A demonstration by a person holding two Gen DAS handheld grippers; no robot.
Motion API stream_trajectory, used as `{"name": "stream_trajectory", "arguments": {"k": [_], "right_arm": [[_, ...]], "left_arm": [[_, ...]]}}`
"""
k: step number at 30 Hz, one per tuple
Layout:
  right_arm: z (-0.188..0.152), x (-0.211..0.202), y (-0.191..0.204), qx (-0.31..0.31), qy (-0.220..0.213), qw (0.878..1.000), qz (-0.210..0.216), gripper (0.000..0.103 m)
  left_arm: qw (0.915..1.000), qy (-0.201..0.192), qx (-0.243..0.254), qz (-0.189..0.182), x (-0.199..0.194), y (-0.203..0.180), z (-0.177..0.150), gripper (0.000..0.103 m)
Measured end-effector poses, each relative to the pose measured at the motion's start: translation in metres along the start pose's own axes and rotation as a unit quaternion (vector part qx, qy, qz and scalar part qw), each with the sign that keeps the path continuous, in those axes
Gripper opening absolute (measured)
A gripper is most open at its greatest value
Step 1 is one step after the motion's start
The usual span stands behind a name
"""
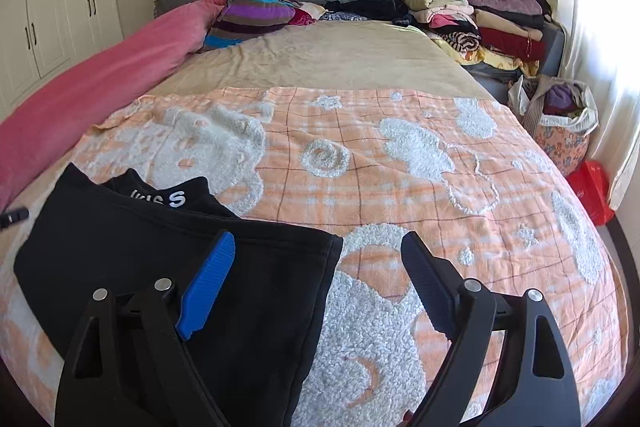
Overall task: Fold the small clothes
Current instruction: 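Straighten the folded sweatshirt edge with the left tool and press it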
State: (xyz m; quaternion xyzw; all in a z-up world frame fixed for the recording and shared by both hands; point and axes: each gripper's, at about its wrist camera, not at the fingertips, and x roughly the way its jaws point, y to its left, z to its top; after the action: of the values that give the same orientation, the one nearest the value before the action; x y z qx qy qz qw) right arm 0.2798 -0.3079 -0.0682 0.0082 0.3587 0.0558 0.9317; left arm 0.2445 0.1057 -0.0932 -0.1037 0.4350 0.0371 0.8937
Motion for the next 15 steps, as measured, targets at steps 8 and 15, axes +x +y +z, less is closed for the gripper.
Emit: {"name": "stream_trajectory", "arguments": {"k": [8, 15], "right_arm": [[-0.01, -0.029, 0.009, 0.05, 0.008, 0.992, 0.118, 0.087], [-0.017, -0.055, 0.07, 0.022, 0.008, 0.976, 0.218, 0.087]], "left_arm": [[0.9992, 0.038, -0.013, -0.006, 0.014, 0.007, -0.016, 0.047], [0.9989, 0.043, 0.017, -0.003, 0.013, -0.003, -0.034, 0.016]]}}
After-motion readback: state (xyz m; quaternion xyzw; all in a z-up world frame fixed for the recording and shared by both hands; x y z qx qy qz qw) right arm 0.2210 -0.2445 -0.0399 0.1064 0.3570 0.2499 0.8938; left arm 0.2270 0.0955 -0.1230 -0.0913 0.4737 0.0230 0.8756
